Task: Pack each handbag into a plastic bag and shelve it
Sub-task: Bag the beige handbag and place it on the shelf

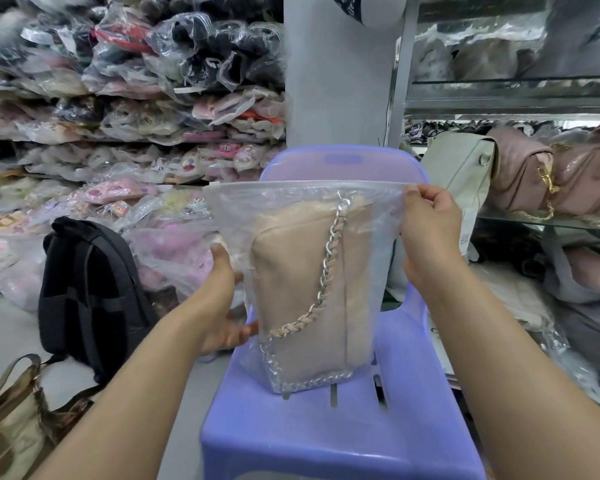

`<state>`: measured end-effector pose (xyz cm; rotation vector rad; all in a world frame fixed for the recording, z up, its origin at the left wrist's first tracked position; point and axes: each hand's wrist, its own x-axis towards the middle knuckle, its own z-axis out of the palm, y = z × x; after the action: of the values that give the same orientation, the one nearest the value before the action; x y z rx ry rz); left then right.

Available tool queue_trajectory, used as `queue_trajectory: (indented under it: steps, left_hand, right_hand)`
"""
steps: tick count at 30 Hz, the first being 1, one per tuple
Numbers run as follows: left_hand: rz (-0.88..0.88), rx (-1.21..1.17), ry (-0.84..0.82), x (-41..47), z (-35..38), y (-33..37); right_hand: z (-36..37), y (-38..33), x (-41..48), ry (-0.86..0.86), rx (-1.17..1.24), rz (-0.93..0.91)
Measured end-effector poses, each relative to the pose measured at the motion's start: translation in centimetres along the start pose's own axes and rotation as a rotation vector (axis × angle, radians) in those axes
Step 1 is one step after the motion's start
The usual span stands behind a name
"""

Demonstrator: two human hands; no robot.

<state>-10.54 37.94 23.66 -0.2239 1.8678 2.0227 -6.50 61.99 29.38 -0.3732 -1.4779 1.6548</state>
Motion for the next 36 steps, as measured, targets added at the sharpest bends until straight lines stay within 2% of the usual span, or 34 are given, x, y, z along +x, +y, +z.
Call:
queue_trajectory:
  steps: [3,5,8,10,15,18,21,23,24,26,28,31,36]
  left_hand:
    - [-0.101,0.16,-0.17,0.1,-0.1,-1.0]
    - [-0.116,0.145,-0.225,0.0,0.0,-0.9]
    - [-0.092,0.067,-0.313,0.0,0.5,-0.8]
    - [-0.083,0.018,-0.34,-0.1,0.9,-0.7]
    - [0.034,-0.161,-0.38,-1.2,1.9,-0.1]
    - [0.054,-0.27,-0.44,-0.7,2.2,1.1]
    - [0.083,-0.119,-0.452,0.1,2.7,1.7]
    - [0.14,-0.033,-0.374,0.1,3.3,1.3]
    - [0.156,-0.065,-0.31,0.1,3.5,0.9]
    - [0.188,-0.2,-0.168,0.2,4.1,0.3]
    - [0.255,-0.277,-0.1,0.5,4.4,-0.4]
    - [0.345,-0.324,-0.107,0.6,5.1,-1.6]
    - [0.489,-0.51,-0.112,1.1,6.4,-4.4]
  right_hand:
    - [-0.3,0.2,0.4,-0.091,-0.197,0.188]
    - [-0.8,0.6,0.3,-0.202,-0.301,0.366]
    - [-1.7,0.4,-1.2,-0.385,-0.244,0.598]
    - [-1.8,0.3,-1.4,-0.465,-0.161,0.646]
    - [-1.8,-0.1,-0.8,-0.493,0.085,0.564]
    - [-2.3,0.3,-0.4,-0.591,0.234,0.525]
    - [-2.3,0.4,-0.6,-0.657,0.423,0.491]
    - [-2.0,0.8,-0.7,-0.624,0.561,0.448]
    - [-2.0,1.1,-0.6,-0.618,0.596,0.426]
    - [-2.0,1.6,-0.6,-0.618,0.595,0.397]
    - [-2.0,2.2,-0.7,-0.561,0.484,0.346]
    - [-2.2,3.0,-0.6,-0.462,0.379,0.257]
    - [-3.2,3.4,-0.2,-0.457,0.403,0.259]
